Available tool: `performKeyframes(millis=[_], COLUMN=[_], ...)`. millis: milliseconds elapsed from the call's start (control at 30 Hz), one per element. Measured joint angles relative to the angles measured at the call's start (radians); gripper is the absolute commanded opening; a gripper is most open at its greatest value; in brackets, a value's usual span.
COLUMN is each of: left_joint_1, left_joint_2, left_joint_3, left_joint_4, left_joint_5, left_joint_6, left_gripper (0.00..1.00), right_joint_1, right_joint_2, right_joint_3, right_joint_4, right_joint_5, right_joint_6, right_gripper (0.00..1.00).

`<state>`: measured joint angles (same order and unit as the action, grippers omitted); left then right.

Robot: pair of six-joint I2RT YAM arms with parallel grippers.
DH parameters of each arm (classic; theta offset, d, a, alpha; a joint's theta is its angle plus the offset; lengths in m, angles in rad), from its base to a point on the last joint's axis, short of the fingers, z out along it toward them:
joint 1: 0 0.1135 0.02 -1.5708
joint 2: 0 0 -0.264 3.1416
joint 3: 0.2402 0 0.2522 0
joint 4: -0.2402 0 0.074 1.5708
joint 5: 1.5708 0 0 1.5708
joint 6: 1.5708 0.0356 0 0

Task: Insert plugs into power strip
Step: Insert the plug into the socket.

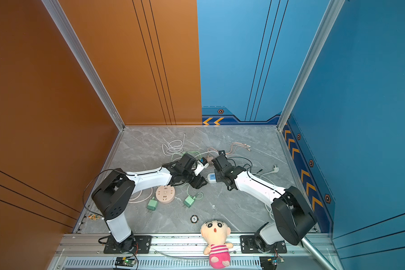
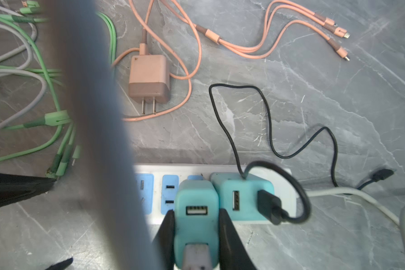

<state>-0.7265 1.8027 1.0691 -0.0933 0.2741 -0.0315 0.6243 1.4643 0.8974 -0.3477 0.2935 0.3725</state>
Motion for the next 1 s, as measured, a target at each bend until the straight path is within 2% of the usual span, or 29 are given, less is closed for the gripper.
performKeyframes(millis=[1000], left_joint_1=[0.0], left_joint_2=[0.002], left_joint_3=[0.0], left_joint_4=[-0.001], left_joint_5=[0.0], left_joint_6=[0.0], left_gripper=[0.63], right_joint_1=[-0.01], right_joint_2=[0.005], right_joint_3=[-0.08], right_joint_4=[0.118], right_joint_5=[0.035], right_joint_6=[0.051], right_gripper=[0.13])
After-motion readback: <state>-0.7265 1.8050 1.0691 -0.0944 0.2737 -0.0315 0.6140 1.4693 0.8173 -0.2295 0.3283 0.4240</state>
